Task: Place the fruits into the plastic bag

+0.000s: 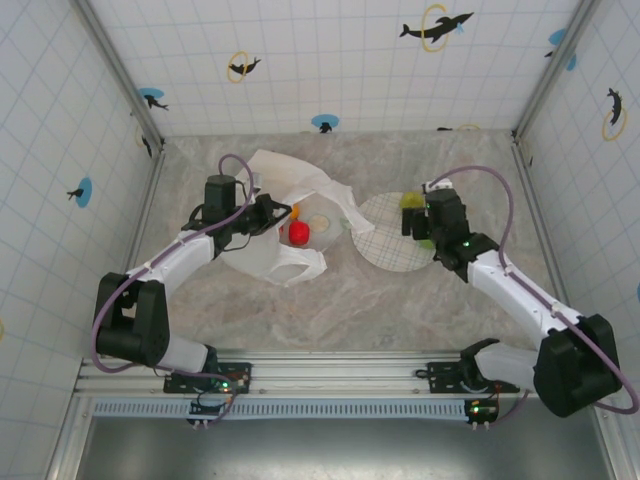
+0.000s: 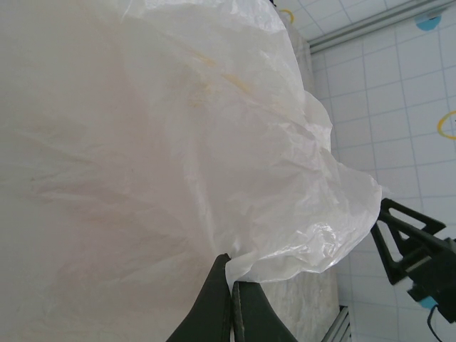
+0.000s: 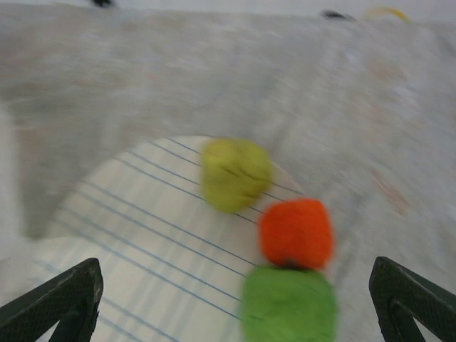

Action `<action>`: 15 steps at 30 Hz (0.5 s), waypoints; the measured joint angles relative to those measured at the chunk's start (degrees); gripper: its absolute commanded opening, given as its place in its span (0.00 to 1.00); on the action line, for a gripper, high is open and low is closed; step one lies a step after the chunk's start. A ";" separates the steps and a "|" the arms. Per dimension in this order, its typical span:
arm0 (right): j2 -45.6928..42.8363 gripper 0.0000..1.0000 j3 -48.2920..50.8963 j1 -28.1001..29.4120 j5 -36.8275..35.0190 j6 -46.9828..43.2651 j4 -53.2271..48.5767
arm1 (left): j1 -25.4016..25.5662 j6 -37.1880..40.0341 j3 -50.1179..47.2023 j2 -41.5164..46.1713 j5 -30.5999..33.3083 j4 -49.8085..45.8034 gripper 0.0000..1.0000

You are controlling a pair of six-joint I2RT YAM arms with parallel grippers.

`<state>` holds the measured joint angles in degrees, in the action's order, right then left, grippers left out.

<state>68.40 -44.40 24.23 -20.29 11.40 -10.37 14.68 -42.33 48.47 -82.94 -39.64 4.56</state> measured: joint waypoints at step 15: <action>10.14 0.98 0.55 -5.25 -0.46 4.94 -3.37 | 0.00 0.00 0.00 -0.13 0.00 0.00 0.00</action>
<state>78.54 -43.86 18.98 -20.75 16.34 -13.74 14.68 -42.33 48.47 -83.07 -39.64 4.56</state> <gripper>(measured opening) 0.990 0.042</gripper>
